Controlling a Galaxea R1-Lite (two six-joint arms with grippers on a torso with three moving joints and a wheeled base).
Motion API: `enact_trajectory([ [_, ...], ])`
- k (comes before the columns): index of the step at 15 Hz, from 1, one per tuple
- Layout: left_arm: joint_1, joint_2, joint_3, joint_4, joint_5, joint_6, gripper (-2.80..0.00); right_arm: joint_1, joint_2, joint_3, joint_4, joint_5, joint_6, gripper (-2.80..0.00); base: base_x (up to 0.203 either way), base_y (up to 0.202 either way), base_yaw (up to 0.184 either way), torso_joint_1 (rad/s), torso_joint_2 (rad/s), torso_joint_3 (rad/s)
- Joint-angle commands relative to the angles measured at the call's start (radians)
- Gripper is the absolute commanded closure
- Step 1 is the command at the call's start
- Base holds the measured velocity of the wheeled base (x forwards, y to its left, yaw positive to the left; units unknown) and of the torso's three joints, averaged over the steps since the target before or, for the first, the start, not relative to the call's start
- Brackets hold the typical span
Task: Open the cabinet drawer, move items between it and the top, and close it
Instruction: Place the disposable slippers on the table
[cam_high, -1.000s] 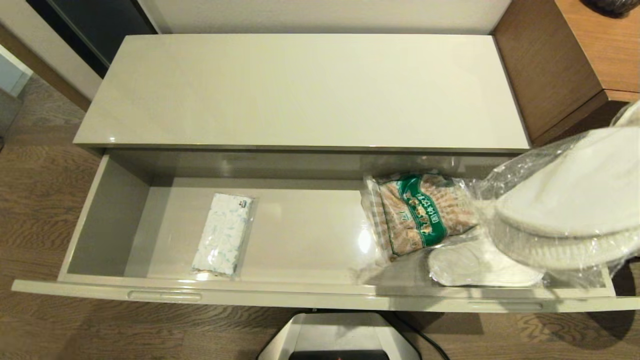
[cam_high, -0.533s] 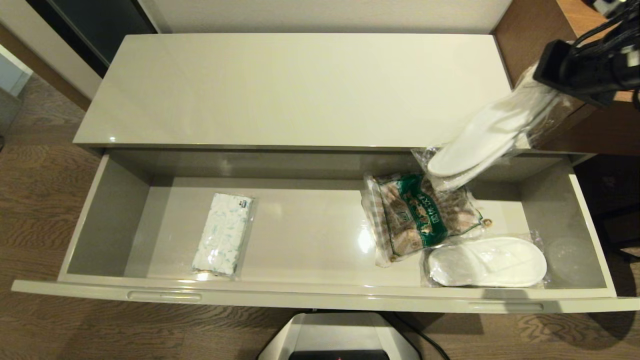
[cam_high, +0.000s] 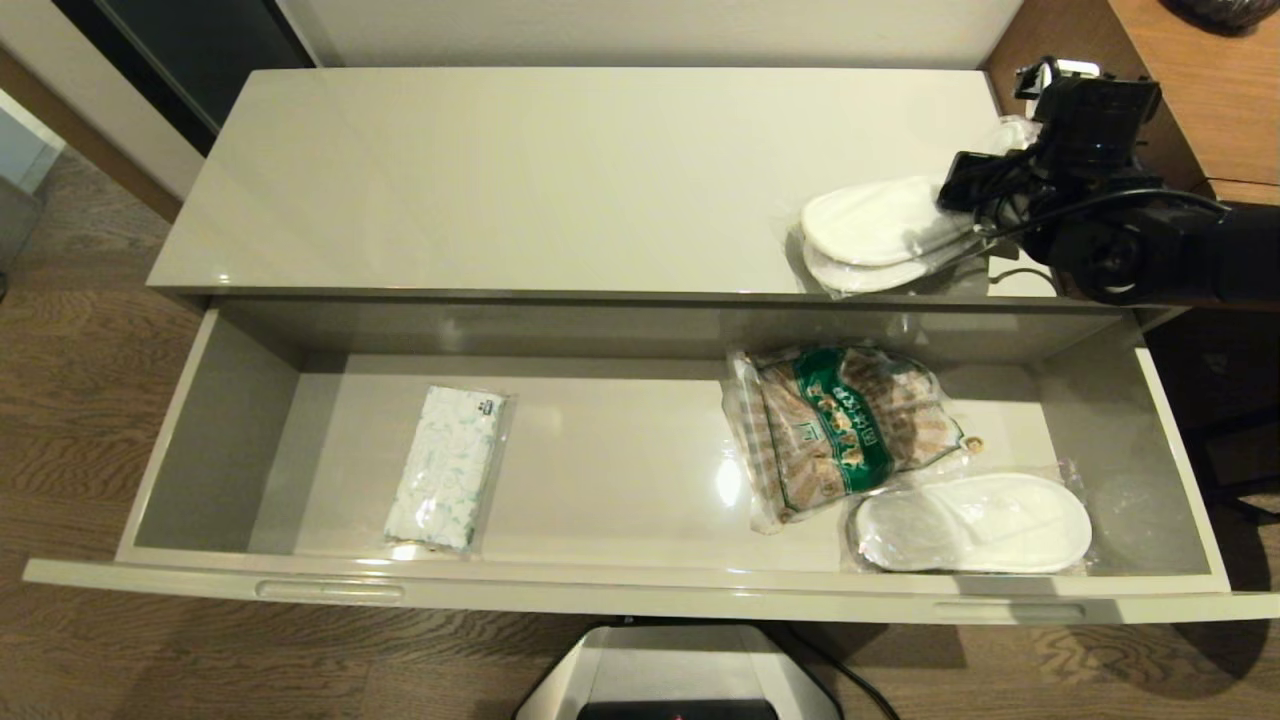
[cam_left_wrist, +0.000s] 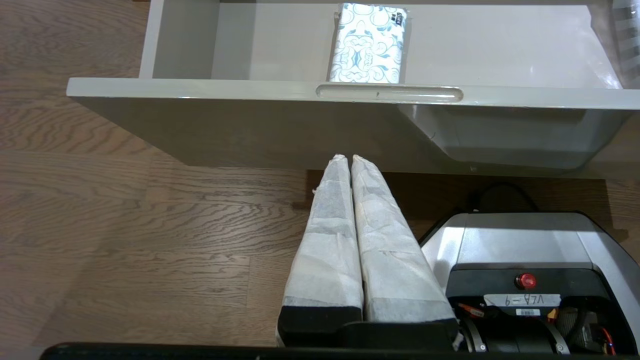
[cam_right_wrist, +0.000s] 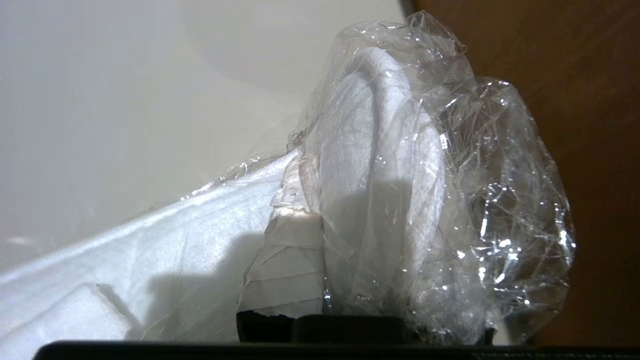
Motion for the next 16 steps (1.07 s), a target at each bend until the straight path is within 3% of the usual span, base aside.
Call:
enact_trajectory([
  [1, 0.001, 0.001, 0.000, 0.000, 0.000, 0.000, 0.00, -0.047, 0.142, -0.112, -0.009, -0.029, -0.048, 0.00, 0.000, 0.000, 0.000, 0.000, 0.00, 0.000],
  [5, 0.001, 0.001, 0.000, 0.000, 0.000, 0.000, 0.00, -0.076, 0.135, -0.119, -0.044, -0.096, -0.082, 0.00, 0.000, 0.000, 0.000, 0.000, 0.00, 0.000],
  [6, 0.001, 0.001, 0.000, 0.000, 0.000, 0.000, 0.00, -0.076, 0.134, -0.119, -0.043, -0.096, -0.082, -2.80, 0.000, 0.000, 0.000, 0.000, 0.00, 0.000],
  [16, 0.001, 0.001, 0.000, 0.000, 0.000, 0.000, 0.00, -0.075, -0.062, 0.039, 0.000, -0.027, -0.069, -2.80, 0.000, 0.000, 0.000, 0.000, 0.00, 0.000],
])
